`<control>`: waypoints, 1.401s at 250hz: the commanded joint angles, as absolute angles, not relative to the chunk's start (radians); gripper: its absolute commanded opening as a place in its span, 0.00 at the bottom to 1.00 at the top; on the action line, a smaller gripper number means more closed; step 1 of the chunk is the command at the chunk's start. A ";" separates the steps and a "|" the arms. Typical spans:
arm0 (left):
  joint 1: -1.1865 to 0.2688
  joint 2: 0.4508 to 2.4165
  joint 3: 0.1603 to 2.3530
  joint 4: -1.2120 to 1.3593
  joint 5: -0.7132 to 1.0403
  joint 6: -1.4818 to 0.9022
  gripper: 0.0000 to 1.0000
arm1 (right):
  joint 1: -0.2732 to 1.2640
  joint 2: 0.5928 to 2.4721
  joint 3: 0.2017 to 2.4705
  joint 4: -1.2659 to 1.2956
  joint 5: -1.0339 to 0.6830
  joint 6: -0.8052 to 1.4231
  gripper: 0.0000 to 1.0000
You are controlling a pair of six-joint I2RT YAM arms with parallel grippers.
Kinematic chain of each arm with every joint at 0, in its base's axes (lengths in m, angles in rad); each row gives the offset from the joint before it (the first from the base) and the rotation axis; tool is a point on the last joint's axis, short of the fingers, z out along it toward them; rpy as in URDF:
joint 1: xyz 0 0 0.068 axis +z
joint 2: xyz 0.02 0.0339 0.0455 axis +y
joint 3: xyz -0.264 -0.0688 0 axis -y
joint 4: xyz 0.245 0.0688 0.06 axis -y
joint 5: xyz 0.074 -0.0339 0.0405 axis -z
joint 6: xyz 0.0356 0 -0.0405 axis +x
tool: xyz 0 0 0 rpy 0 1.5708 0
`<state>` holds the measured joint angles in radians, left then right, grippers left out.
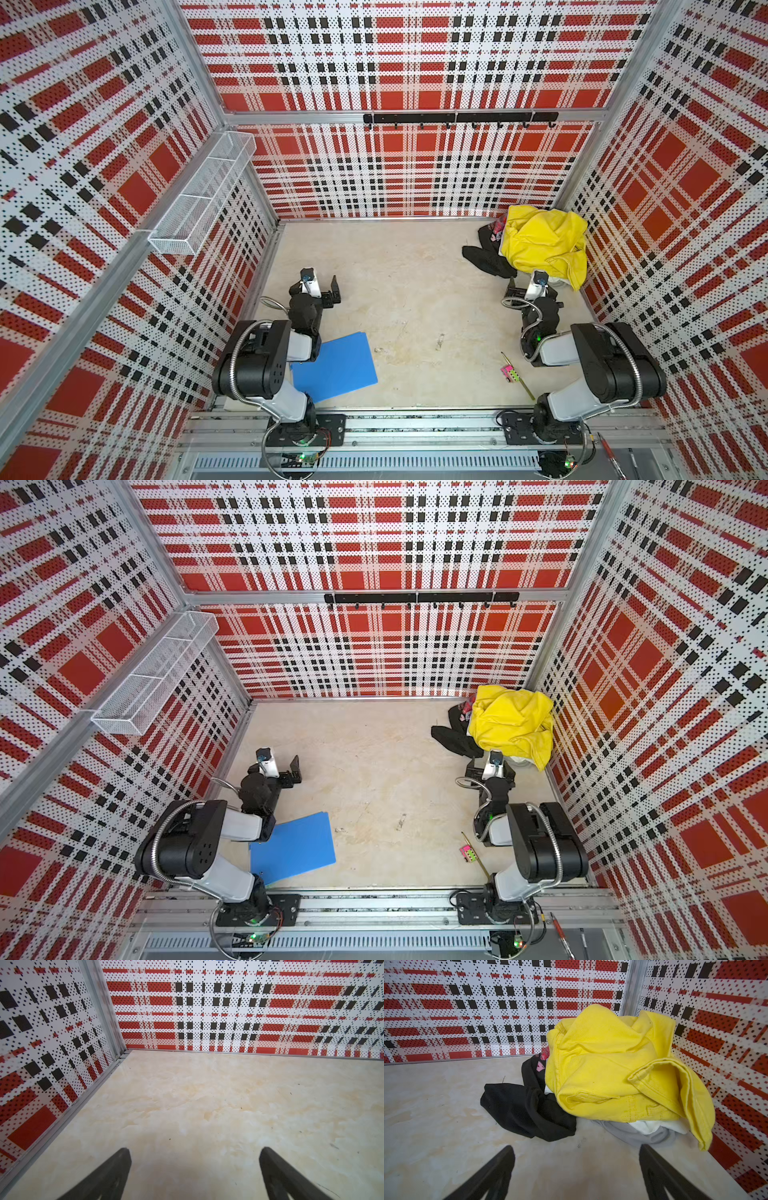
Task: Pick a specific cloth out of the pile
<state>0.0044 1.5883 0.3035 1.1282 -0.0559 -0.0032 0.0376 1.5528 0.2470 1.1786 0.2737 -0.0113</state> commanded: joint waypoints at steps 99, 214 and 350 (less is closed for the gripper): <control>0.002 1.574 0.307 1.146 -0.049 -0.010 0.99 | 0.045 1.560 0.255 1.242 0.298 -0.016 1.00; 0.002 1.574 0.307 1.146 -0.049 -0.010 0.99 | 0.044 1.560 0.257 1.240 0.296 -0.015 1.00; 0.030 1.504 0.263 1.167 0.014 -0.026 0.99 | 0.043 1.550 0.216 1.311 0.292 -0.017 1.00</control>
